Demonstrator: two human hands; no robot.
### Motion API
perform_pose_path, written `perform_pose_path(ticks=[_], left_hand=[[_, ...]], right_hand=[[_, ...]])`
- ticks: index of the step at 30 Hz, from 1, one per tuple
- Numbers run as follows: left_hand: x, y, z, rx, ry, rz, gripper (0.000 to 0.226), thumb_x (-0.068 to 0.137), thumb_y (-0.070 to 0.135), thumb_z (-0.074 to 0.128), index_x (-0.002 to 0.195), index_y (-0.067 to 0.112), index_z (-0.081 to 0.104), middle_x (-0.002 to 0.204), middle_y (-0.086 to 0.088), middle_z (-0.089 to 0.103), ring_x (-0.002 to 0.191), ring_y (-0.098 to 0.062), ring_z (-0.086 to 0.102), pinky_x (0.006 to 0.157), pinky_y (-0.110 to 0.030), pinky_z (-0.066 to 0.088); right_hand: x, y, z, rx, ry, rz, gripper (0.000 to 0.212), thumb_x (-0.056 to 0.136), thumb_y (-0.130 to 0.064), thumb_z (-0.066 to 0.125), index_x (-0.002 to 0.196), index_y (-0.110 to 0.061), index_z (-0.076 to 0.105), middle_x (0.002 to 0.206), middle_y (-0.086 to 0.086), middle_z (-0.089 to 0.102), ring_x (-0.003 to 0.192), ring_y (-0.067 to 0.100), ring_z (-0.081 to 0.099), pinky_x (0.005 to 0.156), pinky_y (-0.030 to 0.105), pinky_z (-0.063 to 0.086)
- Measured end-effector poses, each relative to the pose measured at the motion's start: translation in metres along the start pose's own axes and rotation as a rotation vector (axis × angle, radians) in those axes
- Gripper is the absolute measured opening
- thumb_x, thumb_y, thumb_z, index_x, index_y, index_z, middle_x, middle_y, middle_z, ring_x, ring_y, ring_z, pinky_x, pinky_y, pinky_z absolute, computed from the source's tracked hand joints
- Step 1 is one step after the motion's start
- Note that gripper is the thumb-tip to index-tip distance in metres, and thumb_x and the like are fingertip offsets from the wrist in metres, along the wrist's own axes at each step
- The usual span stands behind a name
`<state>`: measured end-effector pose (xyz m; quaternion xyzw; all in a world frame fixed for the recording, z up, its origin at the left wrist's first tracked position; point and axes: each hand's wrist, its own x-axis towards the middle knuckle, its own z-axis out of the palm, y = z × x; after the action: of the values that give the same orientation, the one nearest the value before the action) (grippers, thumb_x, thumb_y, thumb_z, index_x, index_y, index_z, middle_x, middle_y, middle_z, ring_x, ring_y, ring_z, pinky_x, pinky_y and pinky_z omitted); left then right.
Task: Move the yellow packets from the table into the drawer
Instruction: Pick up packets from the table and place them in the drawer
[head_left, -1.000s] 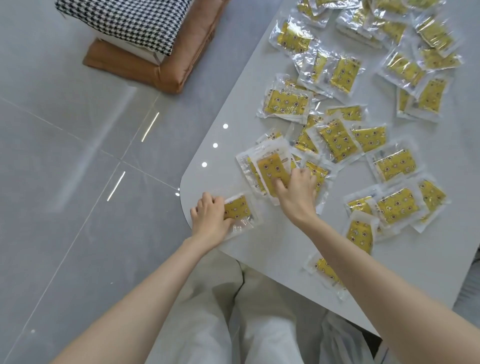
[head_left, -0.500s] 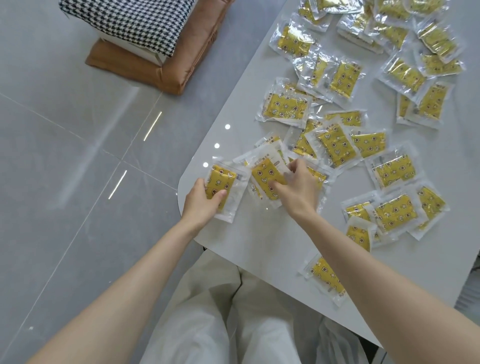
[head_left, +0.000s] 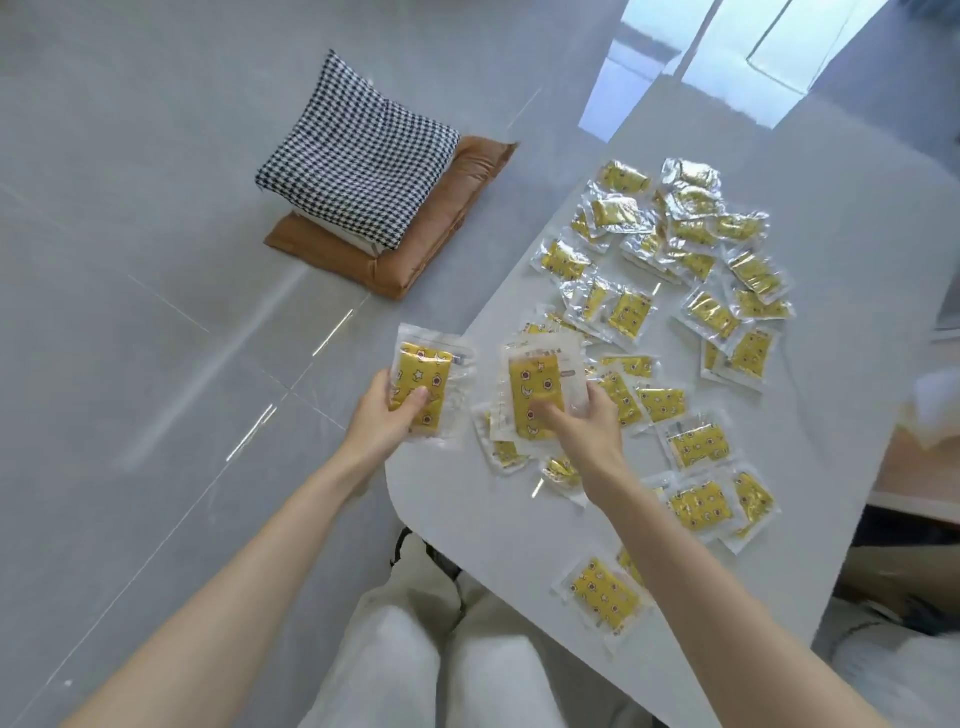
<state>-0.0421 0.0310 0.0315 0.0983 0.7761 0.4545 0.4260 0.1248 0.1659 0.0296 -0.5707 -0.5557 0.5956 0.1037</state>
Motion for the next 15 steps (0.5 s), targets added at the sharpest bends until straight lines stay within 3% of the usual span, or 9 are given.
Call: perform_pose_path(ticks=[5,9,11,13,15], left_hand=[[-0.033,0.048,-0.03,-0.118,0.045,0.004,0.006,0.095,0.021,0.056,0.095,0.027,0.055,0.104,0.006,0.068,0.094,-0.013,0.066,0.075,-0.023,0.05],[-0.052,0.074,-0.066,-0.135,0.064,0.018,0.006,0.094,0.022,0.058,0.098,0.025,0.056,0.108,0.001,0.067,0.096,-0.014,0.066,0.072,-0.022,0.051],[-0.056,0.082,-0.085,-0.129,0.081,0.027,0.007,0.094,0.021,0.057,0.101,0.022,0.055,0.107,0.002,0.067,0.093,-0.012,0.066,0.068,-0.02,0.049],[-0.057,0.086,-0.106,-0.106,0.088,0.025,0.01,0.094,0.022,0.057,0.103,0.019,0.055,0.106,0.0,0.067,0.091,-0.012,0.066,0.068,-0.021,0.05],[-0.055,0.088,-0.128,-0.088,0.088,0.012,0.01,0.094,0.022,0.057,0.104,0.018,0.056,0.107,-0.002,0.068,0.094,-0.016,0.066,0.076,-0.028,0.053]], right_hand=[[-0.041,-0.059,-0.011,0.062,-0.082,-0.081,0.027,0.081,-0.012,0.074,0.106,-0.016,0.065,0.096,-0.003,0.072,0.085,0.009,0.069,0.069,0.02,0.051],[-0.067,-0.096,-0.003,0.079,-0.155,-0.103,0.016,0.082,-0.013,0.073,0.093,-0.022,0.066,0.089,-0.005,0.073,0.078,0.005,0.07,0.07,0.021,0.055],[-0.077,-0.11,0.01,0.071,-0.174,-0.093,0.014,0.081,-0.02,0.075,0.092,-0.023,0.067,0.092,-0.003,0.074,0.085,0.011,0.071,0.08,0.029,0.056],[-0.086,-0.121,0.027,0.063,-0.184,-0.078,0.03,0.076,-0.035,0.078,0.097,-0.017,0.068,0.099,0.004,0.074,0.093,0.019,0.07,0.088,0.038,0.055],[-0.093,-0.133,0.047,0.076,-0.199,-0.053,0.03,0.077,-0.035,0.077,0.096,-0.014,0.068,0.097,0.005,0.074,0.09,0.018,0.07,0.082,0.032,0.056]])
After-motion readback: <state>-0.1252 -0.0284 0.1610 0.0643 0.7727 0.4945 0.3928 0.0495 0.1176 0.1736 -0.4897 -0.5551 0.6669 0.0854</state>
